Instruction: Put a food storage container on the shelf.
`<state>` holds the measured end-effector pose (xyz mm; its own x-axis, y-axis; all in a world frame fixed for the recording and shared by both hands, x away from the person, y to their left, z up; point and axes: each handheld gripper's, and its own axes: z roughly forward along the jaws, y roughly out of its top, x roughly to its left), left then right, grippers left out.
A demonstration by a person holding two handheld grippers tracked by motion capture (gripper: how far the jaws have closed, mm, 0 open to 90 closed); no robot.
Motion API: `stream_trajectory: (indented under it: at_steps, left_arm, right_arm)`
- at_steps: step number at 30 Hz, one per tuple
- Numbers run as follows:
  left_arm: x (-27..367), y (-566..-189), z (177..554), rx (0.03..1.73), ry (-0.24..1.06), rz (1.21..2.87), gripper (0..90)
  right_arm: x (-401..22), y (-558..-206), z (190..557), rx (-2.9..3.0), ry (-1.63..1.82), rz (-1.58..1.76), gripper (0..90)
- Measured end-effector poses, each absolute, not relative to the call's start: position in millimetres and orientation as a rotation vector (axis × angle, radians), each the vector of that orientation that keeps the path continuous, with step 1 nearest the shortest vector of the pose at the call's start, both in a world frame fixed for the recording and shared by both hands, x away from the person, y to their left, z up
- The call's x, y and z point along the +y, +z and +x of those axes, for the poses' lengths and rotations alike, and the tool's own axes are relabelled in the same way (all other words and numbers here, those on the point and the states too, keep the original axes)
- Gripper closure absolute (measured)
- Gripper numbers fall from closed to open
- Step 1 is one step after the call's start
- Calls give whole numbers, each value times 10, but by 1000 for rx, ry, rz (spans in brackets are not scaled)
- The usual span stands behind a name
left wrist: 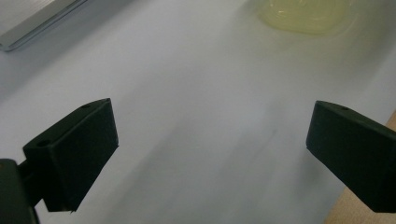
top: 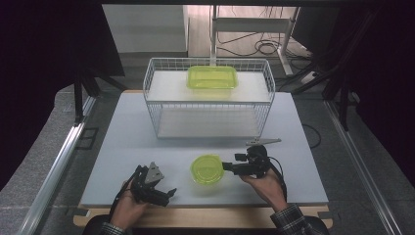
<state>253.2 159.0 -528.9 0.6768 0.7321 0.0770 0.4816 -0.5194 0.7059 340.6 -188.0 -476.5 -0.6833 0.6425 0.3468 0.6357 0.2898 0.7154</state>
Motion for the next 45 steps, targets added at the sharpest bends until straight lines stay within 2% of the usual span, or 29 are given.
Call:
stream_trajectory:
  at_steps: [13, 22, 35, 45]
  left_arm:
    - [1597, -5284, 2532, 925, 486, 2226, 19]
    - [1589, -5289, 2533, 922, 483, 2235, 19]
    - [1592, -5287, 2531, 923, 484, 2233, 19]
    - [1593, -5286, 2533, 924, 485, 2233, 19]
  right_arm:
    - [-1697, -4919, 3659, 2635, 1400, 1401, 571]
    - [-1723, -4961, 3732, 2731, 1431, 1566, 793]
    - [-1760, -4925, 3748, 2733, 1508, 1656, 812]
    - [-1859, -4752, 3778, 2656, 1619, 1650, 813]
